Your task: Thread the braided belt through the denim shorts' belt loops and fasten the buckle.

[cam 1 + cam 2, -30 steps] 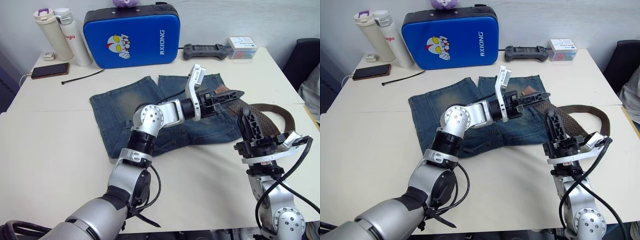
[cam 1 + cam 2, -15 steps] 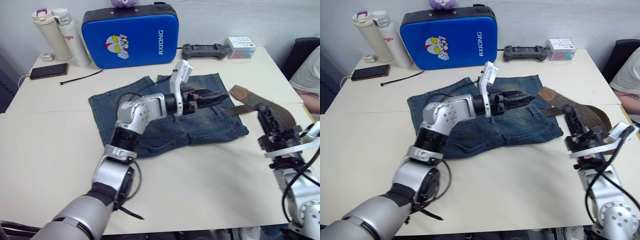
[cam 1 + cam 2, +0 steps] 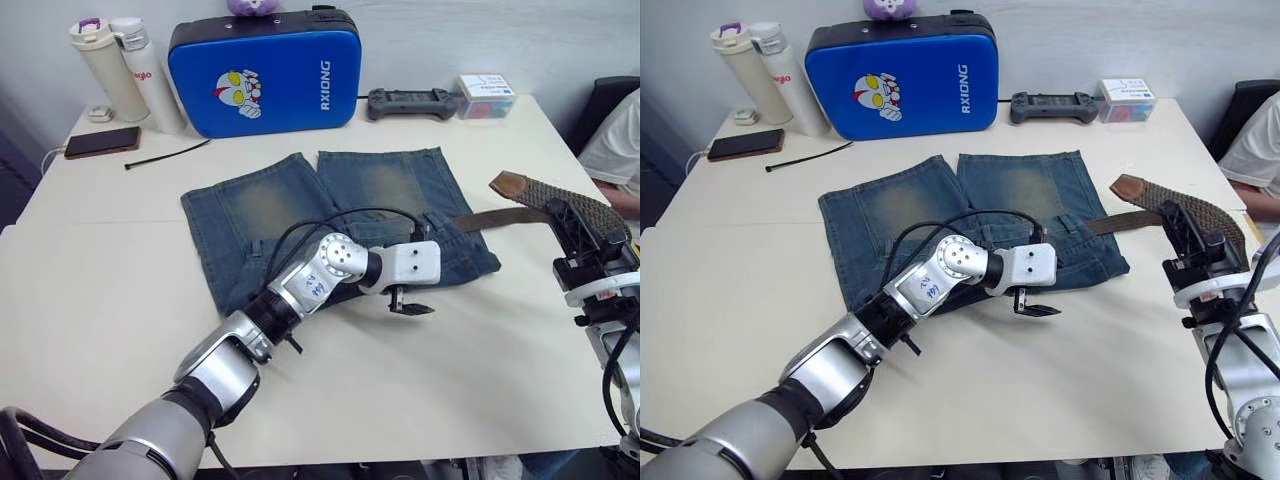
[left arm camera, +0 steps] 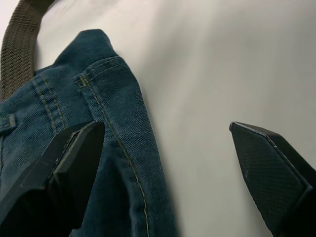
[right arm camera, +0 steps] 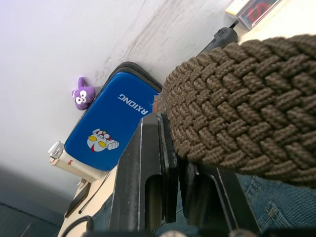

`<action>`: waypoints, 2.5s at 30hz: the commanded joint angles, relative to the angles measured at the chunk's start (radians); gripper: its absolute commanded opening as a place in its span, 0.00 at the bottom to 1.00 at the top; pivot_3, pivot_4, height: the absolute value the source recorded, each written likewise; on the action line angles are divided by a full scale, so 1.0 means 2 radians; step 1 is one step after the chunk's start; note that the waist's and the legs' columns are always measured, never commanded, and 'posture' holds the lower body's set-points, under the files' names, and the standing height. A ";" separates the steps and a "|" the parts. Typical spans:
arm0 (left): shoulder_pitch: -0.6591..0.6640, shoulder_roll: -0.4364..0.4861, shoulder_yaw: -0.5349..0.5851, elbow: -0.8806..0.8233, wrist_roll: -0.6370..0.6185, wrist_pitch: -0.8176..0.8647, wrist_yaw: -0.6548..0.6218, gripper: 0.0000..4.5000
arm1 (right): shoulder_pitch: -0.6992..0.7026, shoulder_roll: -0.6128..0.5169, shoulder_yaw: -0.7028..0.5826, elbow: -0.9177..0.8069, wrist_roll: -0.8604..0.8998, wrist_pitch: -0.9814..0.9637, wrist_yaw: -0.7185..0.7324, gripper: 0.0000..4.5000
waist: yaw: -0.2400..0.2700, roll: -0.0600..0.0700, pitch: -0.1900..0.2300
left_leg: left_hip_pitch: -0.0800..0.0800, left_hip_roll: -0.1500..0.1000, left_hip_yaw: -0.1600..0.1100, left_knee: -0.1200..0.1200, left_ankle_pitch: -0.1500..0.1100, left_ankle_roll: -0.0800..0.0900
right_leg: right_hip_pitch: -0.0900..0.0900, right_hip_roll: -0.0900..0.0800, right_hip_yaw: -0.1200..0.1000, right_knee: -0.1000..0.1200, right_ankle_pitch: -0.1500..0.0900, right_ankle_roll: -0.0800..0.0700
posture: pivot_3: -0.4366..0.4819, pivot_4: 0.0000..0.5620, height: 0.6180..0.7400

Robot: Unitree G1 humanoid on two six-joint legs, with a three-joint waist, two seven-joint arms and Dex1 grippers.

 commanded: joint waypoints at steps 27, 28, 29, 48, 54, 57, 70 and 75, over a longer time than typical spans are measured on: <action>0.065 0.068 0.069 0.059 -0.004 -0.032 -0.221 0.02 | 0.053 -0.057 0.014 -0.039 0.012 0.075 0.095 0.00 | -0.017 0.001 -0.005 | 0.008 0.000 0.001 -0.006 0.000 0.000 | 0.004 0.002 0.006 0.001 0.000 0.000 | 0.48 0.27 1.00; 0.079 0.093 0.066 0.023 -0.012 -0.031 -0.255 0.02 | 0.065 -0.069 0.011 -0.043 0.023 0.088 0.102 0.00 | -0.017 0.001 -0.005 | 0.008 0.000 0.001 -0.006 0.000 0.000 | 0.003 0.002 0.006 0.000 0.000 0.000 | 0.48 0.27 1.00; 0.092 0.114 0.066 -0.009 -0.022 -0.025 -0.284 0.02 | 0.076 -0.080 0.008 -0.045 0.033 0.098 0.105 0.00 | -0.017 0.001 -0.005 | 0.008 0.000 0.001 -0.006 0.000 0.000 | 0.003 0.002 0.006 0.000 0.000 0.000 | 0.48 0.27 1.00; 0.154 0.209 0.060 -0.232 -0.099 0.131 -0.377 0.34 | 0.133 -0.148 0.018 -0.055 0.092 0.139 0.045 0.00 | -0.003 0.001 -0.006 | 0.008 0.000 0.001 -0.005 0.000 0.001 | 0.003 0.002 0.008 -0.001 0.000 0.000 | 0.48 0.27 1.00; 0.125 0.258 0.125 -0.295 -0.177 0.246 -0.383 0.91 | 0.148 -0.171 0.008 -0.067 0.120 0.142 0.007 0.00 | -0.004 0.001 -0.005 | 0.007 0.000 0.001 -0.005 -0.001 0.001 | 0.003 0.002 0.008 -0.001 0.000 0.000 | 0.48 0.27 1.00; 0.107 0.273 0.164 -0.311 -0.215 0.289 -0.362 1.00 | 0.154 -0.177 0.004 -0.067 0.133 0.137 -0.006 0.00 | -0.004 0.001 -0.005 | 0.007 0.000 0.001 -0.005 0.000 0.001 | 0.003 0.002 0.008 -0.001 0.000 0.000 | 0.48 0.27 1.00; 0.054 0.309 0.296 -0.368 -0.323 0.451 -0.233 1.00 | 0.103 -0.157 0.064 -0.005 0.133 0.135 -0.034 0.00 | -0.005 0.001 -0.005 | 0.007 0.000 0.001 -0.005 0.000 0.001 | 0.003 0.003 0.008 -0.002 0.000 0.000 | 0.48 0.27 1.00; 0.067 0.314 0.310 -0.360 -0.305 0.459 -0.154 1.00 | 0.072 -0.156 0.091 0.021 0.133 0.148 -0.032 0.00 | -0.004 0.001 -0.005 | 0.007 0.000 0.001 -0.005 -0.001 0.001 | 0.003 0.003 0.008 -0.002 0.000 0.000 | 0.48 0.27 1.00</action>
